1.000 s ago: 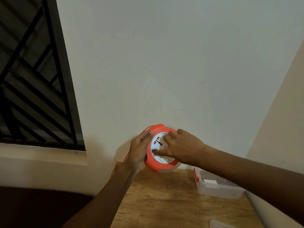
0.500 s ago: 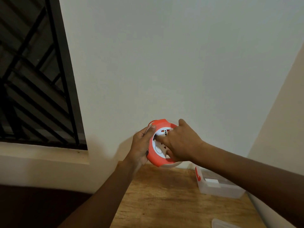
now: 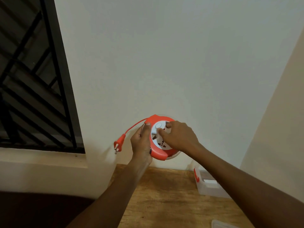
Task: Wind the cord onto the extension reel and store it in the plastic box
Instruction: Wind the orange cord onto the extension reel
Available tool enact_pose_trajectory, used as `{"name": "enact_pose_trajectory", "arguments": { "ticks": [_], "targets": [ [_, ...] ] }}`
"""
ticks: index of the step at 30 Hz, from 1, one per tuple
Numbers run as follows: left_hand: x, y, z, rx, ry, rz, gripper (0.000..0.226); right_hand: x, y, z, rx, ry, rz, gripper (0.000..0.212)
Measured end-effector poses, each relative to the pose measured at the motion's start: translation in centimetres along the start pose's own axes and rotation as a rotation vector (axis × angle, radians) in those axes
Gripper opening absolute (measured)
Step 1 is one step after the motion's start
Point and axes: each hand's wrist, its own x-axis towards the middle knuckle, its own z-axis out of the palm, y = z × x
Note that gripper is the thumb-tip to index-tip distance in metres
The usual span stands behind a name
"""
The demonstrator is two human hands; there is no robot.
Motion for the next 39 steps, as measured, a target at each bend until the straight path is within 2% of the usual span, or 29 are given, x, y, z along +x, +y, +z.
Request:
{"name": "enact_pose_trajectory", "arguments": {
  "ticks": [3,5,7,9,12,21,28,33,39],
  "targets": [
    [0.1,0.1,-0.6,-0.034,-0.017,-0.025,0.010,-1.0,0.1,-0.1,-0.066,-0.018,-0.063,0.059],
    [0.2,0.3,-1.0,-0.035,-0.030,-0.040,0.014,-1.6,0.2,-0.5,-0.210,0.060,-0.230,0.051],
    [0.2,0.6,-1.6,-0.016,-0.045,-0.047,0.022,-1.8,0.4,-1.2,-0.340,0.071,-0.442,0.039],
    [0.2,0.8,-2.0,-0.012,-0.061,-0.048,0.029,-1.8,0.7,-1.6,-0.437,-0.015,-0.628,0.038],
    [0.1,0.8,-2.4,0.011,-0.090,-0.025,0.022,-1.5,1.5,-1.9,-0.595,-0.146,-0.793,0.047],
    [0.1,0.9,-2.7,0.058,-0.099,0.022,0.022,-1.1,2.6,-2.0,-0.682,-0.170,-0.735,0.081],
    [0.0,0.7,-2.5,0.073,-0.103,0.019,0.020,-0.9,2.0,-1.4,-0.774,-0.173,-0.760,0.094],
    [-0.3,0.9,-2.1,0.076,-0.133,0.028,0.031,-0.7,0.8,-1.3,-0.787,-0.151,-0.705,0.088],
    [-0.3,0.8,-2.2,0.095,-0.145,0.028,0.015,-0.5,0.2,-1.3,-0.798,-0.058,-0.791,0.069]
  ]
}}
